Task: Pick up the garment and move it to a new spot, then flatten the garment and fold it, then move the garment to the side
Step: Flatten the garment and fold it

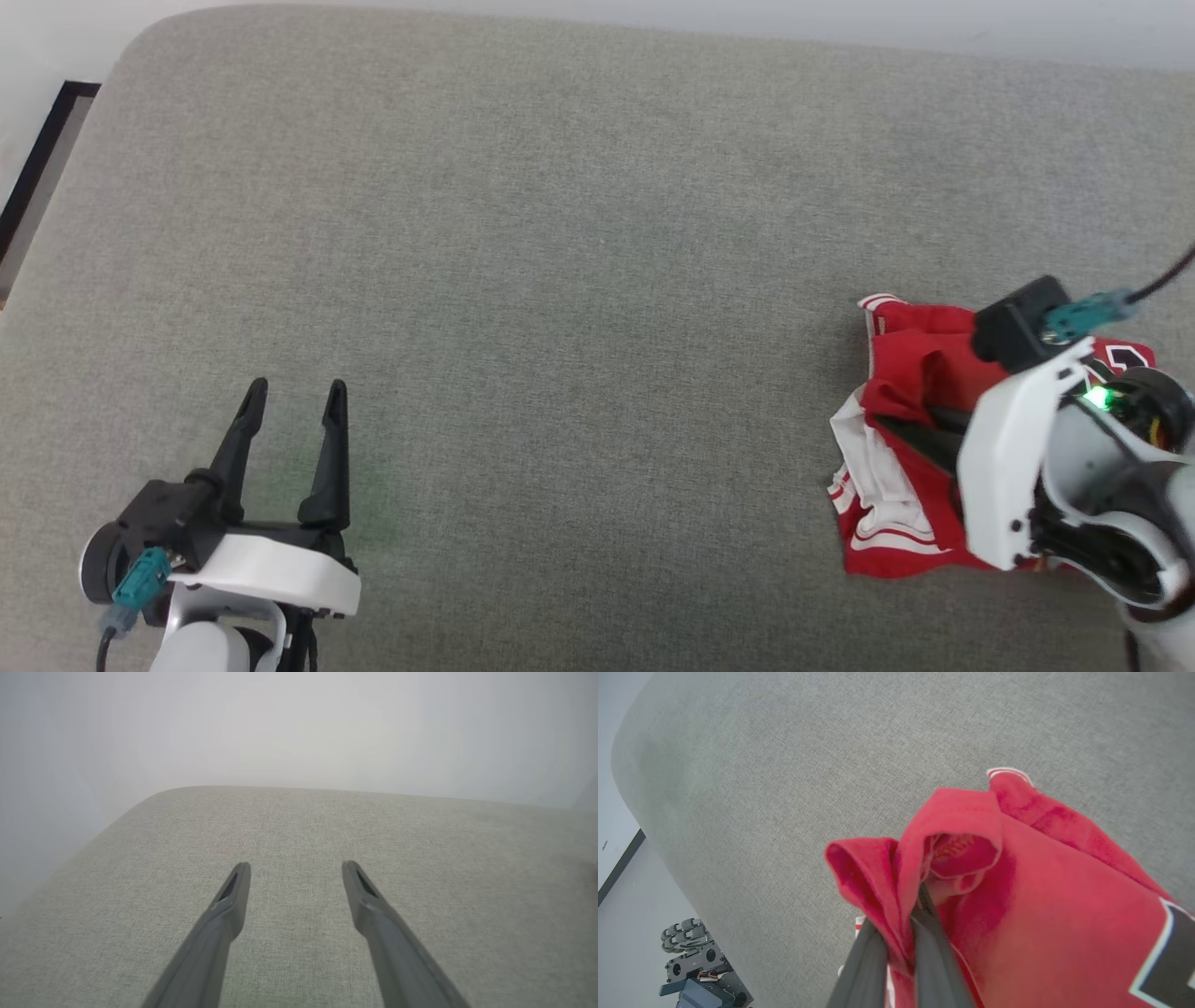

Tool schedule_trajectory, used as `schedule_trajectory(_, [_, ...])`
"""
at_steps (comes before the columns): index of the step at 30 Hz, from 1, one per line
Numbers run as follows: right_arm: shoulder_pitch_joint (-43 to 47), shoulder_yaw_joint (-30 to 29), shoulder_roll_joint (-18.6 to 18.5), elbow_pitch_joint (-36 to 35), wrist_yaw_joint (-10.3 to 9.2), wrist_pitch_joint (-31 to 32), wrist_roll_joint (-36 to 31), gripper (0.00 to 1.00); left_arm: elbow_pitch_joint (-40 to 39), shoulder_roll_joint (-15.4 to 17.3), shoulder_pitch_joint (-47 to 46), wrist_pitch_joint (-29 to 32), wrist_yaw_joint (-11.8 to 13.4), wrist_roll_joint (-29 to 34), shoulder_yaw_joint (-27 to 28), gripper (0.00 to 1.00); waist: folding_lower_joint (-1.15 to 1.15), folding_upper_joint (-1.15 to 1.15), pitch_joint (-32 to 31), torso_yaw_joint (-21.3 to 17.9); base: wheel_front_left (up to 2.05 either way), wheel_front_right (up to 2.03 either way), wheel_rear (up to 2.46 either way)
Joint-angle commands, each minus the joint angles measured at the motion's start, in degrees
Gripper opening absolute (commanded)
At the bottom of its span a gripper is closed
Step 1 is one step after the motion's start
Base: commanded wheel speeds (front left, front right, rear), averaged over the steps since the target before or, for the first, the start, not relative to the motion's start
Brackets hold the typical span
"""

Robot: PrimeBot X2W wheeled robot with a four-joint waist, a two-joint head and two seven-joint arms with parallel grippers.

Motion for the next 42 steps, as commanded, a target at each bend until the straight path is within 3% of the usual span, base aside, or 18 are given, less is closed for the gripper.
schedule_trajectory(1, [-0.6, 0.6, 0.3, 0.5, 0.00, -0.4, -0.2, 0.00, 0.0, 0.2, -0.7, -0.3, 0.1, -0.3, -0.1, 1.00, 0.00, 0.00, 0.1, 0.1, 0.00, 0.00, 0.00])
schedule_trajectory(12, [-4.4, 7.1, -0.6, 8.4, 0.00, -6.8, 0.2, 0.00, 1.4, 0.3, -1.7, -0.3, 0.1, -1.8, -0.7, 1.00, 0.00, 0.00, 0.3, 0.5, 0.00, 0.00, 0.00])
schedule_trajectory(14, [-4.6, 8.1, -0.6, 8.7, 0.00, -8.2, 0.7, 0.44, 1.8, 0.5, -1.6, -0.3, 0.1, -2.1, -0.6, 1.00, 0.00, 0.00, -0.3, 0.2, 0.00, 0.00, 0.00])
schedule_trajectory(15, [-4.6, 8.4, -0.7, 8.7, 0.00, -9.2, 1.3, 0.77, 2.0, 0.7, -1.5, -0.3, 0.1, -2.2, -0.6, 1.00, 0.00, 0.00, -0.6, 0.0, 0.00, 0.00, 0.00])
schedule_trajectory(16, [-4.7, 8.4, -0.9, 8.9, 0.00, -10.2, 1.6, 1.00, 2.1, 0.8, -1.3, -0.3, 0.1, -2.2, -0.5, 1.00, 0.00, 0.00, -1.0, -0.2, 0.00, 0.00, 0.00])
schedule_trajectory(26, [-4.5, 8.4, -5.0, 10.0, 0.00, -23.4, 2.2, 1.00, 4.4, 2.2, -0.3, -0.3, 0.1, -3.5, -0.3, 1.00, 0.00, 0.00, -4.2, -2.6, 0.00, 0.00, 0.00])
schedule_trajectory(31, [-3.7, 5.4, -5.9, 15.5, 0.00, -33.7, 0.1, 1.00, 4.8, 2.3, 0.7, -0.3, 0.1, -4.1, -0.3, 1.00, 0.00, 0.00, -5.9, -4.1, 0.00, 0.00, 0.00])
schedule_trajectory(37, [-3.0, 3.2, -4.7, 23.3, 0.00, -47.9, -5.6, 1.00, 5.5, 1.5, 0.8, -0.3, 0.1, -4.3, -0.2, 1.00, 0.00, 0.00, -7.7, -5.4, 0.00, 0.00, 0.00])
schedule_trajectory(42, [-0.9, -0.2, -1.4, 27.4, -0.01, -58.5, -9.2, 1.00, 5.0, 1.5, 1.9, -0.3, 0.1, -4.4, 0.4, 1.00, 0.00, 0.00, -9.5, -6.1, 0.00, 0.00, 0.00])
